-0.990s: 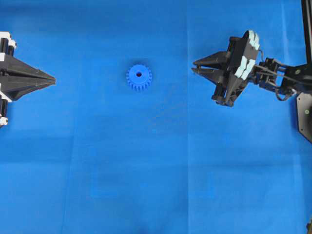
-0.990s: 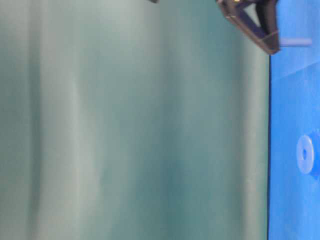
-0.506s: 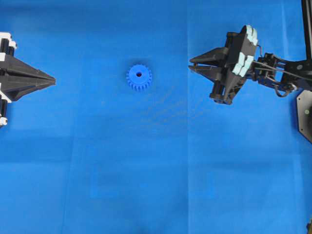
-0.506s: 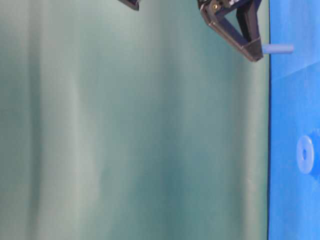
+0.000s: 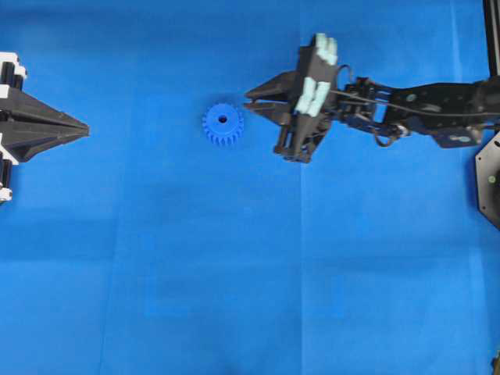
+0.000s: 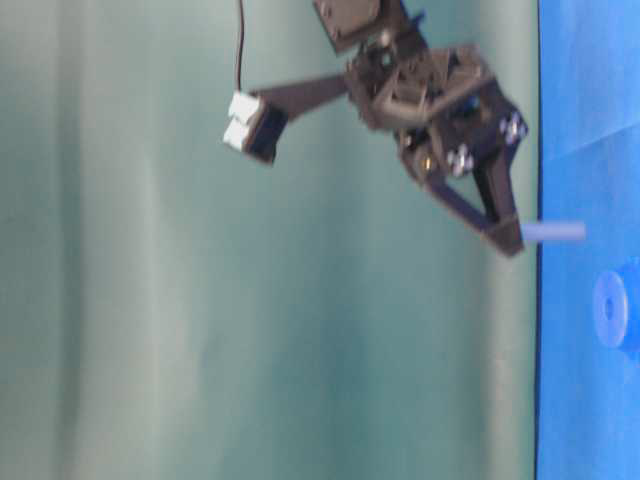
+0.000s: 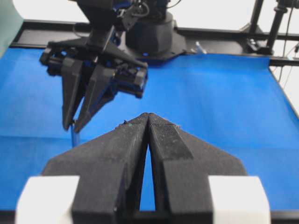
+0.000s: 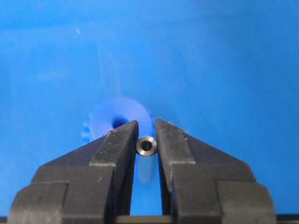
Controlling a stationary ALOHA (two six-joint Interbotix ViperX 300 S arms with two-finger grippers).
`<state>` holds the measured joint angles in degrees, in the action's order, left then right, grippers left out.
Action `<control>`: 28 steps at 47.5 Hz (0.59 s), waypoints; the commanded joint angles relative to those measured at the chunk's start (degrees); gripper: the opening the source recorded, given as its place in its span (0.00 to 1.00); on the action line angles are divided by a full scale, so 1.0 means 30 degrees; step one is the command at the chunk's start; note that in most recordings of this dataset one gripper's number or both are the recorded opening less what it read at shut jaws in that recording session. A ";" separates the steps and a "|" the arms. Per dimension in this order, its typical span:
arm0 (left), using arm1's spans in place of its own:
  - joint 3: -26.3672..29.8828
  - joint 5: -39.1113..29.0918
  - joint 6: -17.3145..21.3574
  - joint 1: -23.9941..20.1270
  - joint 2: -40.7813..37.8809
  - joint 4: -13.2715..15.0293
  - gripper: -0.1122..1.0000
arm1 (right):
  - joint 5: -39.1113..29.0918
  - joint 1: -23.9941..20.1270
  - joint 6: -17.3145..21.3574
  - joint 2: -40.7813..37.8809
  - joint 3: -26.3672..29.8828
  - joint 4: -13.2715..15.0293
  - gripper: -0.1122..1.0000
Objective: Insert the shaft placed at a random location into the center hole of the small gear at another random location.
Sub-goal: 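Lift the shaft and carry it left over the blue gear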
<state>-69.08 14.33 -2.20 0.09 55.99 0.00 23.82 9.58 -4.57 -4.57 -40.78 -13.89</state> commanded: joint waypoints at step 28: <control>0.0205 0.0088 0.0000 0.0000 -0.0059 -0.0059 0.11 | -0.0352 -0.0439 0.0000 -0.1230 0.2930 0.0176 0.13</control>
<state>-69.08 14.33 -2.20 0.09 55.99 0.00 22.59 8.35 -4.57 -9.23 -32.96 -13.45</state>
